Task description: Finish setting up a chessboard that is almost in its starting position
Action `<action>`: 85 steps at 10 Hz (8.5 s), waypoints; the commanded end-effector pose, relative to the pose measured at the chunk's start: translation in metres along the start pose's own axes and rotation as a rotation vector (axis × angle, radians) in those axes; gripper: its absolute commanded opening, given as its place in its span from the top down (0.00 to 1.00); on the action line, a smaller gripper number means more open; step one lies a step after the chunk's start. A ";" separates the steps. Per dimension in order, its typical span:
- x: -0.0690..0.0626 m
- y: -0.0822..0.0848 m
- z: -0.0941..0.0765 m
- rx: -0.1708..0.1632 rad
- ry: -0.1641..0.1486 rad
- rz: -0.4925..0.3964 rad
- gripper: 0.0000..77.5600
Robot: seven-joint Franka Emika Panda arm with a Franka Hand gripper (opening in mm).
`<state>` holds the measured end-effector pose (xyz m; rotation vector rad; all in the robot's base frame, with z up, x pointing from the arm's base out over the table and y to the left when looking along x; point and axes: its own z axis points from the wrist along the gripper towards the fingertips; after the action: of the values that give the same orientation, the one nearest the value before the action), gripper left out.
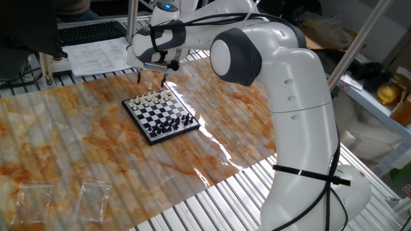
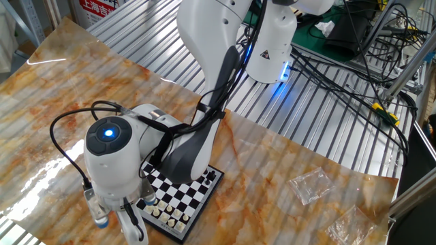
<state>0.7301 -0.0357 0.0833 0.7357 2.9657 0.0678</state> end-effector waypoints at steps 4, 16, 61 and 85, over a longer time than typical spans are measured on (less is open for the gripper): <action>-0.003 0.000 -0.001 -0.001 -0.001 -0.017 0.00; -0.004 -0.001 0.000 0.001 0.000 -0.019 0.99; 0.053 -0.033 -0.022 -0.026 0.039 -0.011 0.99; 0.053 -0.033 -0.021 -0.035 0.032 0.026 0.00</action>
<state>0.6648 -0.0405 0.0970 0.7738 2.9771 0.1310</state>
